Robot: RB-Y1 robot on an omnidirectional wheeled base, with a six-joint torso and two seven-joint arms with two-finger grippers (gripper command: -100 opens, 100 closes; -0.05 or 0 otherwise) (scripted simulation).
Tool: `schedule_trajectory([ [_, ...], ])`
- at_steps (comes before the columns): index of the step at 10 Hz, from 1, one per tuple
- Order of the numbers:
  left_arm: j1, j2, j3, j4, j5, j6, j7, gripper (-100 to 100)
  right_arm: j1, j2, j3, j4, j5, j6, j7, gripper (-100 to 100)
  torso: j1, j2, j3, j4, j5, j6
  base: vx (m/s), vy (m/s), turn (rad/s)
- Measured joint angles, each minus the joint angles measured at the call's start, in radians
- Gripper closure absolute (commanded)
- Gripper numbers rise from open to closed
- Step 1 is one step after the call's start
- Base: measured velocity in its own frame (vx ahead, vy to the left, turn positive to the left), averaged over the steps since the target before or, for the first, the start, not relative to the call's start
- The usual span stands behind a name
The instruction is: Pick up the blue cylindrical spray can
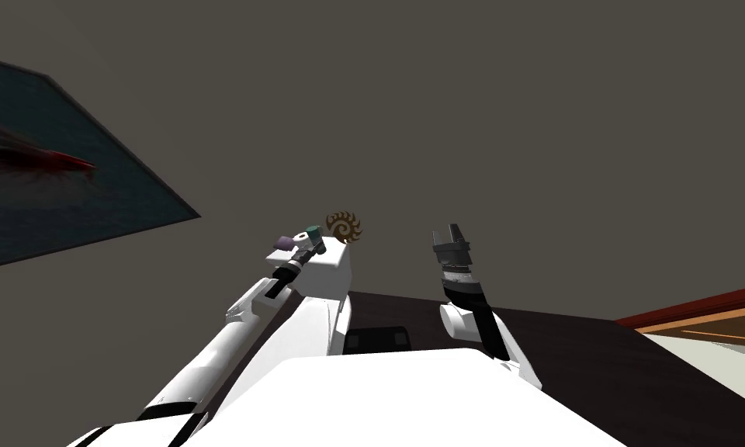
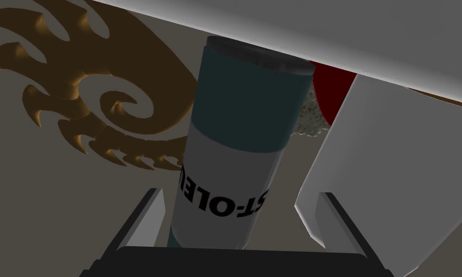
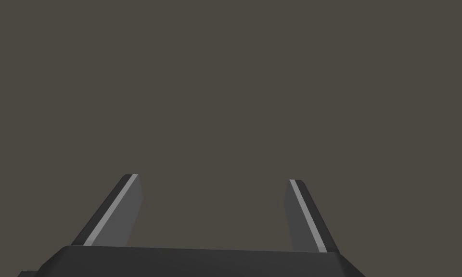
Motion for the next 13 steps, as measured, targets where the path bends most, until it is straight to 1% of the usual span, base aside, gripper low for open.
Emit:
schedule_trajectory([
  [1,-0.03,-0.006,-0.011,0.028,0.0,-0.001,-0.006,-100,0.0,0.0,0.0,0.0,0.0,0.0,0.0,0,0.0,0.001,0.001,0.001,0.0,0.0,-0.061,0.009,-0.002],
  [2,-0.061,-0.008,-0.012,0.063,0.0,-0.003,-0.009,-100,0.0,0.0,0.0,0.0,0.0,0.0,0.0,0,0.001,0.0,0.0,0.0,0.0,0.0,-0.018,0.006,0.001],
  [3,-0.077,-0.006,-0.013,0.084,0.0,-0.003,-0.008,-100,0.0,0.0,0.0,0.0,0.0,0.0,0.0,0,0.001,-0.002,-0.001,0.0,0.0,0.0,-0.083,0.007,0.0],
  [4,-0.109,-0.007,-0.034,0.106,0.002,0.001,-0.008,-100,0.0,0.0,0.0,0.0,0.0,0.0,0.0,0,0.0,0.0,0.0,0.0,0.0,0.0,-0.112,0.019,-0.01],
  [5,-0.144,-0.013,-0.043,0.143,0.002,-0.008,-0.013,-100,0.0,0.0,0.0,0.0,0.0,0.0,0.0,0,0.001,0.002,0.001,0.001,0.0,0.0,-0.058,0.013,-0.003],
  [6,-0.176,-0.017,-0.043,0.179,0.002,-0.018,-0.018,-100,0.0,0.0,0.0,0.0,0.0,0.0,0.0,0,0.001,0.0,0.001,0.0,0.0,0.0,-0.008,0.001,0.001],
  [7,-0.195,-0.017,-0.043,0.21,0.002,-0.02,-0.019,-100,0.0,0.0,0.0,0.0,0.0,0.0,0.0,0,0.0,-0.002,-0.001,0.0,0.0,-0.001,-0.077,0.007,0.002],
  [8,-0.233,-0.022,-0.06,0.254,0.003,-0.029,-0.023,-100,0.0,0.0,0.0,0.0,0.0,0.0,0.0,0,0.0,0.0,0.0,0.0,0.0,0.0,-0.102,0.016,-0.012],
  [9,-0.268,-0.026,-0.071,0.288,0.003,-0.032,-0.027,-100,0.0,0.0,0.0,0.0,0.0,0.0,0.0,0,0.001,0.002,0.001,0.001,0.0,0.0,-0.056,0.01,-0.003],
  [10,-0.299,-0.029,-0.074,0.321,0.003,-0.032,-0.029,-100,0.0,0.0,0.0,0.0,0.0,0.0,0.0,0,0.001,0.0,0.0,0.0,0.0,0.0,-0.014,0.0,0.0],
  [11,-0.312,-0.031,-0.073,0.341,0.003,-0.032,-0.031,-100,0.0,0.0,0.0,0.0,0.0,0.0,0.0,0,0.0,-0.002,-0.001,0.0,0.0,-0.001,-0.101,0.016,0.0],
  [12,-0.331,-0.034,-0.092,0.349,0.004,-0.028,-0.034,-100,0.0,0.0,0.0,0.0,0.0,0.0,0.0,0,0.001,0.002,0.001,0.0,0.0,0.0,-0.109,0.012,-0.011],
  [13,-0.364,-0.043,-0.098,0.387,0.004,-0.041,-0.042,-100,0.0,0.0,0.0,0.0,0.0,0.0,0.0,0,0.001,0.002,0.002,0.001,0.0,0.0,-0.044,0.0,-0.002],
])
